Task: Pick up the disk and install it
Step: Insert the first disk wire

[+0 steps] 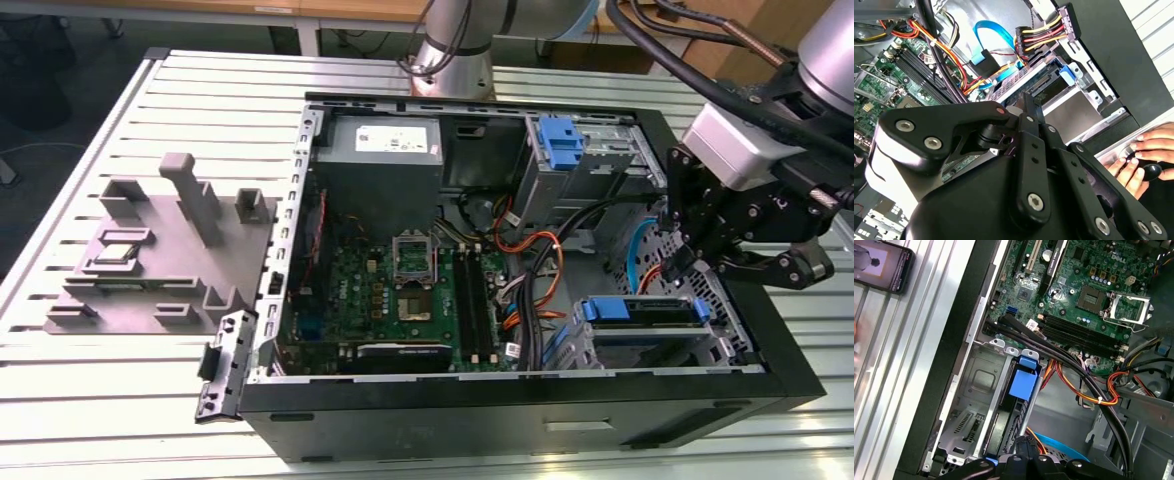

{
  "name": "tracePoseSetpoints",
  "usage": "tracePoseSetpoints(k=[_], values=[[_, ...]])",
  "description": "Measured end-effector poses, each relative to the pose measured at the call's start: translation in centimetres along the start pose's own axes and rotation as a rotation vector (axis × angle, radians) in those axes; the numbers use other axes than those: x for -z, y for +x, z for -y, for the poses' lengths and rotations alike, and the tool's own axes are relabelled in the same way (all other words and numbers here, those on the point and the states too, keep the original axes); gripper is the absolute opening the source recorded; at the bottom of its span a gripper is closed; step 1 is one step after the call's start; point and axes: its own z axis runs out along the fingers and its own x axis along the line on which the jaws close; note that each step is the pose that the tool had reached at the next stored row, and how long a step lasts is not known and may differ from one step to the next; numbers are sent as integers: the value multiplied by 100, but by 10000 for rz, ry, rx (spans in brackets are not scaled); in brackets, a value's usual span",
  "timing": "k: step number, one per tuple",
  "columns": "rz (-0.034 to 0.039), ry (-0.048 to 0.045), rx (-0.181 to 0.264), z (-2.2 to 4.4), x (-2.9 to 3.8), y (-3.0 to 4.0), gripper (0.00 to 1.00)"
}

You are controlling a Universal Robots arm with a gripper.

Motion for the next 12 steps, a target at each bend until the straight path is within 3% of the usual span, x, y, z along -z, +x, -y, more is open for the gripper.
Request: tracePoseSetpoints(k=[6,9,12], values=[[0,0,0,0,0,-1,11],[-3,12,19,1,-1,-1,24],[-16,53,283,0,-6,-1,24]])
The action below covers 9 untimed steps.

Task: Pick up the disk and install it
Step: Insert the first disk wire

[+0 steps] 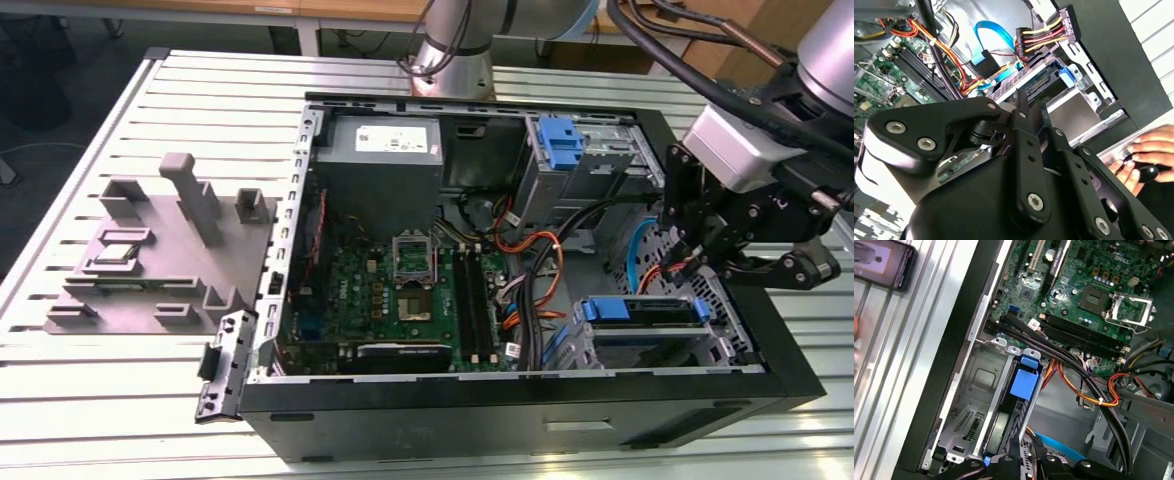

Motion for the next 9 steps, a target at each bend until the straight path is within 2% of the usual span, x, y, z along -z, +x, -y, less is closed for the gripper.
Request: tracePoseSetpoints(k=[6,9], values=[[-15,75,911,-1,-15,1,24],[-9,71,1067,4,-19,3,24]])
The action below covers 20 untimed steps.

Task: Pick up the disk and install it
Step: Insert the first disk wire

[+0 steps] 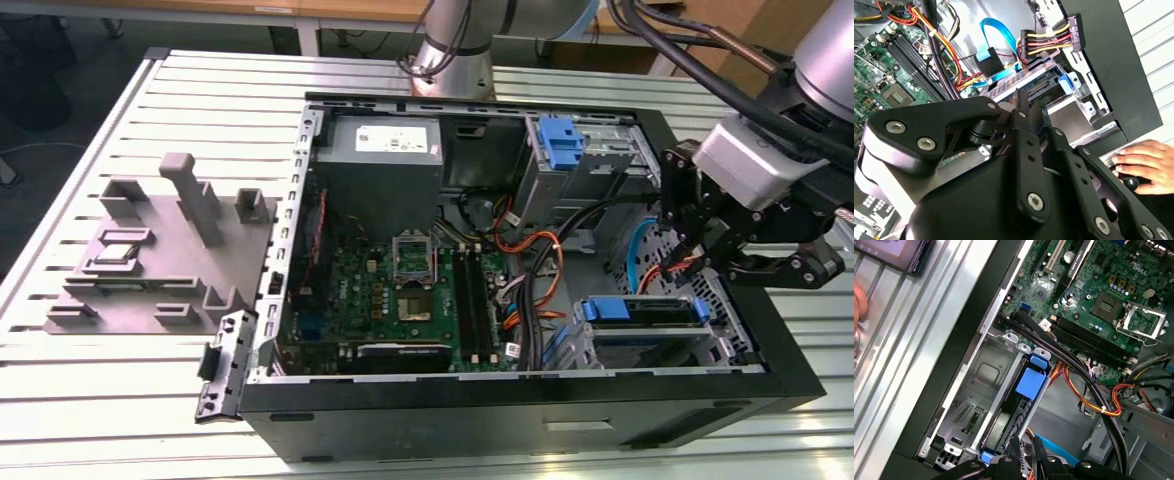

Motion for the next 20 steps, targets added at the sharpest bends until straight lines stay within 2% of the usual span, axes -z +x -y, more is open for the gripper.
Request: tracePoseSetpoints(k=[3,14,20], values=[[0,0,0,18,-27,10,24],[-8,16,18,19,-28,10,24],[-50,129,635,18,-30,10,24]])
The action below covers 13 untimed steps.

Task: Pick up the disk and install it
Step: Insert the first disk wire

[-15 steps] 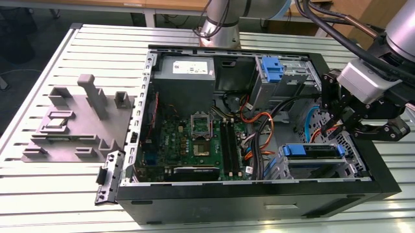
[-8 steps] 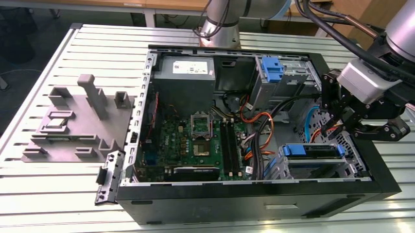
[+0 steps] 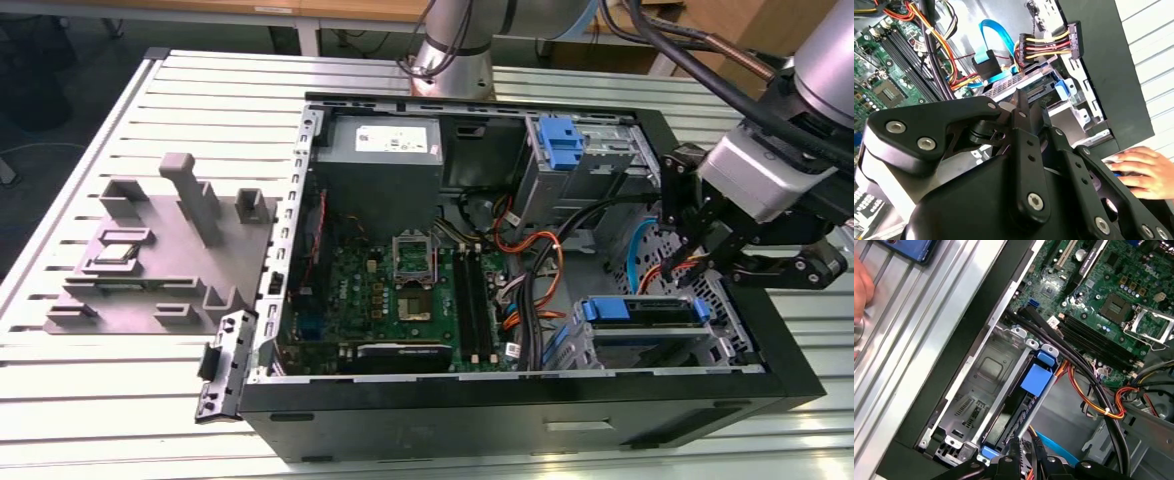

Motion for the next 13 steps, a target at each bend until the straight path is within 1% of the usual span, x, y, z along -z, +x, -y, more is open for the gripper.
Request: tracePoseSetpoints(k=[5,13], values=[[-10,4,21,38,-3,0,24],[-38,-11,22,99,-13,-21,24]])
